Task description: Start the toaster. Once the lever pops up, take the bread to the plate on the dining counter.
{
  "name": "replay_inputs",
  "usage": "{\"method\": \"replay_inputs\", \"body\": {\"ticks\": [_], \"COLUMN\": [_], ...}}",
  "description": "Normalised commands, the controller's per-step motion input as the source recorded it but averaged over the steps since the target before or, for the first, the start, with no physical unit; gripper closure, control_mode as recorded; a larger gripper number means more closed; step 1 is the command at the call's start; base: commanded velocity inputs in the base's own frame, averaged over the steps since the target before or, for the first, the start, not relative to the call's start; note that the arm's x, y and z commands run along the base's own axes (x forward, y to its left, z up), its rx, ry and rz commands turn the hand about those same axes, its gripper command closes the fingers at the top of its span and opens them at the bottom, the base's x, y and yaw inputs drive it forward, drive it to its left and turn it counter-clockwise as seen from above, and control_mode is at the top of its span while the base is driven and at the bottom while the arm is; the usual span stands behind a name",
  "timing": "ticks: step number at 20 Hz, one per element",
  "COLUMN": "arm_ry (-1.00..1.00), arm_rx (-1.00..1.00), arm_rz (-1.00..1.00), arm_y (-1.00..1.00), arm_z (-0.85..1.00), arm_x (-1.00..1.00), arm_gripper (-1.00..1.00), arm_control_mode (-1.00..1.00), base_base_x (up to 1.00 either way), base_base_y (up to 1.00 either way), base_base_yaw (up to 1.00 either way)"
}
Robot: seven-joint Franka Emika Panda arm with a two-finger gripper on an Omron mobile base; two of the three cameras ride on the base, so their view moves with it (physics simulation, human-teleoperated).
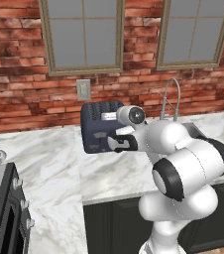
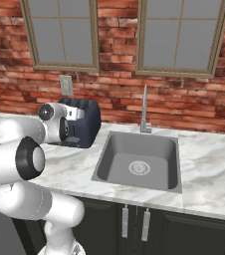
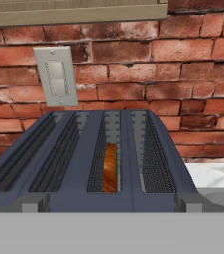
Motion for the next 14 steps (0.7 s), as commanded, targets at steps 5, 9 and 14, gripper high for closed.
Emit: {"method": "replay_inputs", "body": {"ticks": [5, 9, 14], "arm_ry": [0.00, 0.00, 0.00], "arm_rx": [0.00, 0.00, 0.00], "arm_rz": [0.00, 0.00, 0.00], "arm_y": [0.00, 0.00, 0.00], "arm_z": [0.00, 0.00, 0.00], "arm_x": [0.00, 0.00, 0.00], "arm_gripper": [-1.00, -1.00, -1.00], "arm_control_mode": [-1.00, -1.00, -1.00], "base_base_x": [0.00, 0.00, 0.00], "base_base_y": [0.00, 0.00, 0.00], "base_base_yaw": [0.00, 0.00, 0.00]}}
